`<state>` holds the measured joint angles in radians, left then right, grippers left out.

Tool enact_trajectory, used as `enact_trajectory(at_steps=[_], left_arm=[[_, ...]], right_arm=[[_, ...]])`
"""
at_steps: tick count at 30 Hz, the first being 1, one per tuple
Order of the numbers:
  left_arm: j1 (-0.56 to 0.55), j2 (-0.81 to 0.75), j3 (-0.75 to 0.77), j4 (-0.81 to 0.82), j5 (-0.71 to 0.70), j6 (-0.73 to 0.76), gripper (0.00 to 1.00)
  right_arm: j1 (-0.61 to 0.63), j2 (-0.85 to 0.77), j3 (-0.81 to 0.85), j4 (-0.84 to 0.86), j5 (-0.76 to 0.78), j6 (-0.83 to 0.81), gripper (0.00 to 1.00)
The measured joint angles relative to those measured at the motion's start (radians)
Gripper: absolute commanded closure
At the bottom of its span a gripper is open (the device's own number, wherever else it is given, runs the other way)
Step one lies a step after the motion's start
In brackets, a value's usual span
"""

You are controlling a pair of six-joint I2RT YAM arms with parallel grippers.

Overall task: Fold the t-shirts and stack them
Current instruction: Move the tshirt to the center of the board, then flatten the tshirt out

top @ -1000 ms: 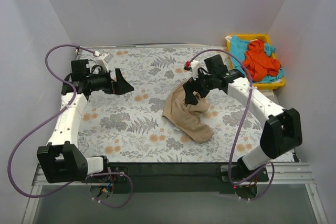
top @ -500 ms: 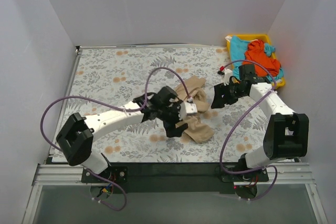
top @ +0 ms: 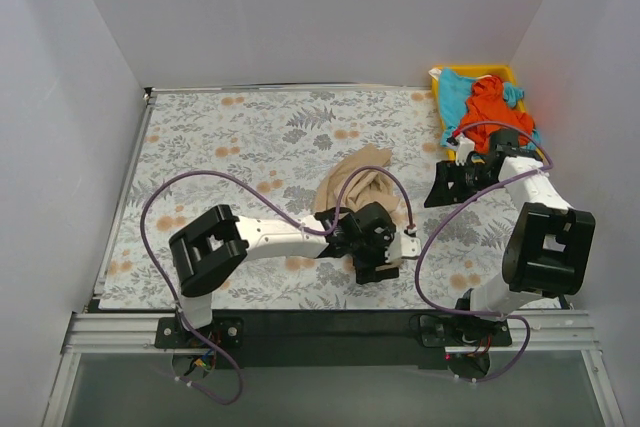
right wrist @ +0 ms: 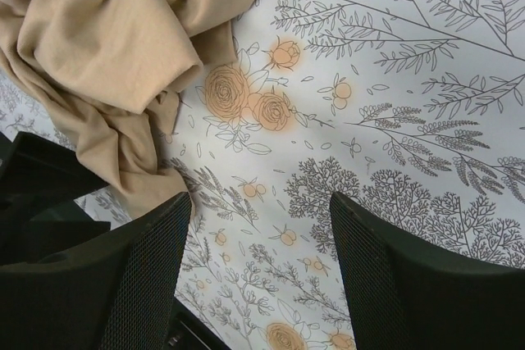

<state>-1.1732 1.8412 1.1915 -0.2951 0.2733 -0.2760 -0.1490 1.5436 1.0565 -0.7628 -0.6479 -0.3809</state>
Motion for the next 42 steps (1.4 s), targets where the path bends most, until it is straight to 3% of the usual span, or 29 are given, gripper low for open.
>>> enact_trajectory(at_steps=[4, 5, 7, 13, 16, 21, 25, 30, 34, 42], left_arm=[[0.004, 0.031, 0.000, 0.036, -0.004, -0.024, 0.63], [0.004, 0.038, 0.000, 0.042, -0.005, -0.033, 0.80], [0.005, 0.050, 0.000, 0.042, -0.016, -0.048, 1.00], [0.055, -0.002, 0.001, -0.036, 0.018, -0.092, 1.00], [0.171, -0.092, 0.020, -0.114, 0.077, -0.117, 1.00], [0.467, -0.296, 0.073, -0.180, 0.192, -0.151, 1.00], [0.707, -0.394, 0.072, -0.202, 0.267, -0.187, 1.00], [0.943, -0.305, 0.036, -0.170, 0.348, -0.302, 1.00], [1.071, -0.180, -0.002, -0.157, 0.357, -0.378, 1.00], [1.141, -0.033, 0.031, -0.156, 0.295, -0.410, 1.00]], right_arm=[[-0.023, 0.000, 0.000, -0.011, -0.011, -0.019, 0.37], [-0.027, 0.000, 0.000, -0.016, -0.014, -0.021, 0.37], [-0.034, 0.000, 0.000, -0.024, -0.019, -0.027, 0.37], [-0.047, 0.000, 0.005, -0.040, -0.039, -0.044, 0.39], [-0.047, 0.001, 0.014, -0.050, -0.054, -0.046, 0.40], [-0.045, 0.003, 0.027, -0.051, -0.081, -0.050, 0.38], [-0.019, 0.003, 0.028, -0.050, -0.096, -0.055, 0.30], [0.091, 0.007, 0.028, -0.040, -0.096, -0.060, 0.26], [0.220, 0.021, 0.028, 0.013, -0.050, -0.040, 0.26], [0.380, 0.071, 0.025, 0.104, 0.041, 0.001, 0.28]])
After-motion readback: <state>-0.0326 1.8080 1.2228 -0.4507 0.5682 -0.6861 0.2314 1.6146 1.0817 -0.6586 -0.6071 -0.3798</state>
